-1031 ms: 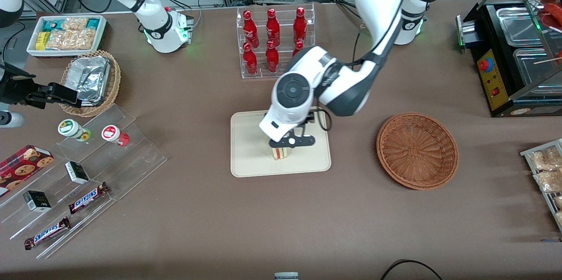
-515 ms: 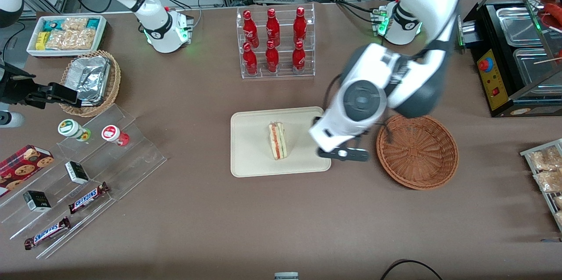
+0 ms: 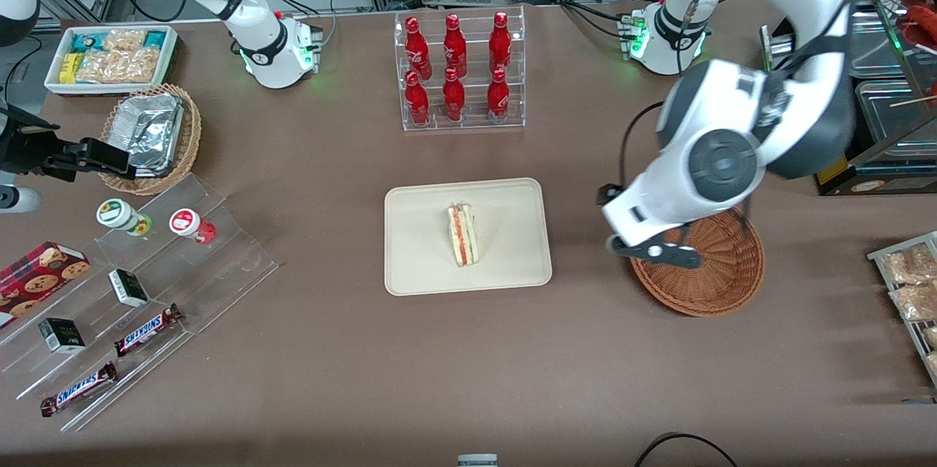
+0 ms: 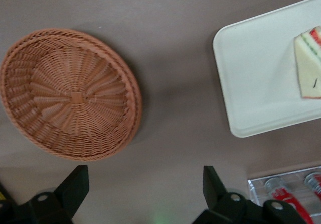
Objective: Place sandwich from basket to tray
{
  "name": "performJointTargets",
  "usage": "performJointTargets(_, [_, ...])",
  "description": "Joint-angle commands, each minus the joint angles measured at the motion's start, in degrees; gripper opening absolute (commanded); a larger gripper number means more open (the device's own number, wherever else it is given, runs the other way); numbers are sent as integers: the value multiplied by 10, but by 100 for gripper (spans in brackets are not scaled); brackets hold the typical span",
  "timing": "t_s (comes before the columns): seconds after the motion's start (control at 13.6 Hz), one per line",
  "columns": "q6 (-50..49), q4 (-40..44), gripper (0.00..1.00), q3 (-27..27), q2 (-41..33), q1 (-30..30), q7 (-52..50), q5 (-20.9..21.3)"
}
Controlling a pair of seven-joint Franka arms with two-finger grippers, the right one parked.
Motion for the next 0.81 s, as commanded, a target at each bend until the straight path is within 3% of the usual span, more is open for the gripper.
performJointTargets(0.0, [17, -64, 100, -6, -58, 40, 45, 6])
performJointTargets(0.52, [-7, -122, 100, -5, -146, 79, 78, 11])
performJointTargets(0.74, [-18, -139, 100, -29, -174, 127, 100, 11])
